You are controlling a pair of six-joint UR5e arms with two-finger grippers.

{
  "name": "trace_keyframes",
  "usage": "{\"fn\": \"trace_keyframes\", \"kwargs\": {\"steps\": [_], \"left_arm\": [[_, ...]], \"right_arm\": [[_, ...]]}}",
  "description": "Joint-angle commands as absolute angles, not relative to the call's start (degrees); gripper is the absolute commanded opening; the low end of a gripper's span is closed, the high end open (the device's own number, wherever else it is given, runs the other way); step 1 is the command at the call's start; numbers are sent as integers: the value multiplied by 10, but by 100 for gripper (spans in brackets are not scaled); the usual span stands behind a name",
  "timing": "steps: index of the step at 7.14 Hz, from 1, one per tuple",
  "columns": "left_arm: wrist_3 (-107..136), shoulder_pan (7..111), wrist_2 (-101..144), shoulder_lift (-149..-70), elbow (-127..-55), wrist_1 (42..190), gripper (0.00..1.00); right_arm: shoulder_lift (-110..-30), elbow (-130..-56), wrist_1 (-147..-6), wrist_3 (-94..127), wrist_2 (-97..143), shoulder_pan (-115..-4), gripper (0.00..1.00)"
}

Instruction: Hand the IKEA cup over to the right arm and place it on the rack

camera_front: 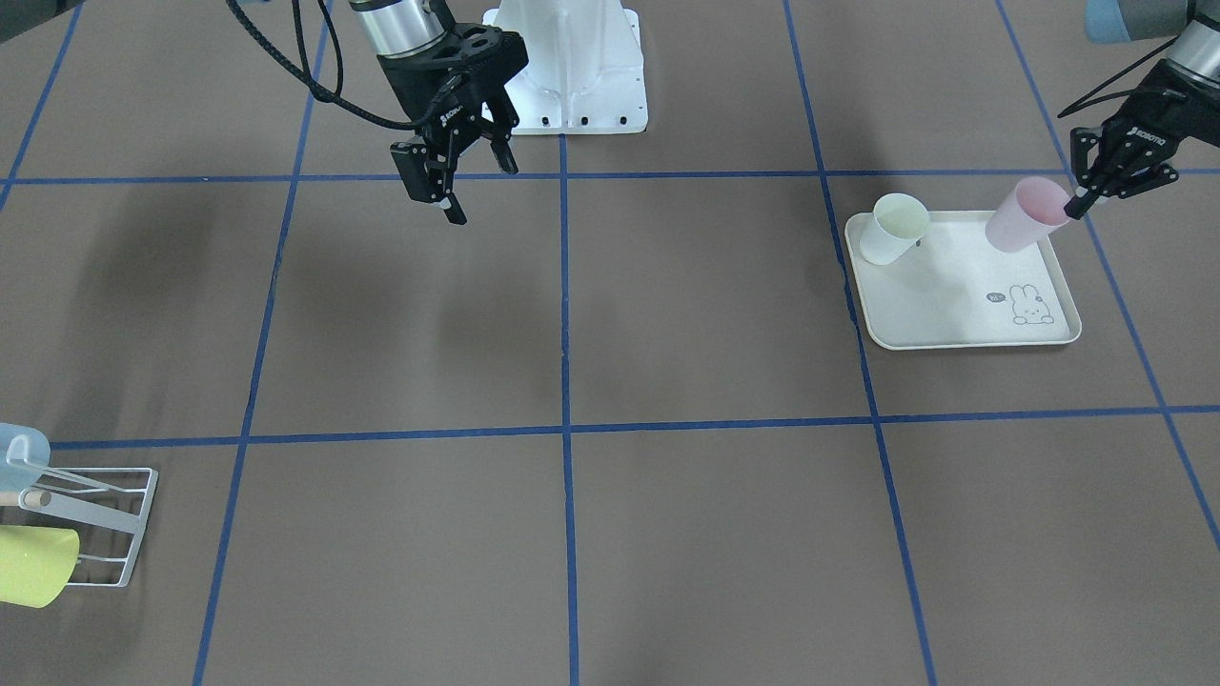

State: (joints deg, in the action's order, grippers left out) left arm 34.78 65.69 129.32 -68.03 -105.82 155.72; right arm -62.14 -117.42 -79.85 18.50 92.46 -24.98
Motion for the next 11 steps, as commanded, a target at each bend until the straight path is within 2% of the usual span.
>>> {"fn": "trace_keyframes", "kwargs": {"steps": [1, 3, 5, 8, 11], "left_arm": [[448, 685, 1378, -697, -1108, 1543, 0], [633, 684, 1393, -743, -1170, 1549, 0], [766, 651, 1395, -792, -1176, 1603, 0], [925, 505, 1279, -910, -1174, 1608, 0], [976, 356, 1099, -978, -1154, 1600, 0]], "right_arm": [[-622, -1107, -647, 185, 923, -237, 100], [-623, -1062, -533, 185, 923, -221, 99], [-626, -1036, -442, 185, 895, -193, 99], [-627, -956, -242, 182, 850, -157, 99], [-627, -940, -184, 178, 850, -150, 99]]}}
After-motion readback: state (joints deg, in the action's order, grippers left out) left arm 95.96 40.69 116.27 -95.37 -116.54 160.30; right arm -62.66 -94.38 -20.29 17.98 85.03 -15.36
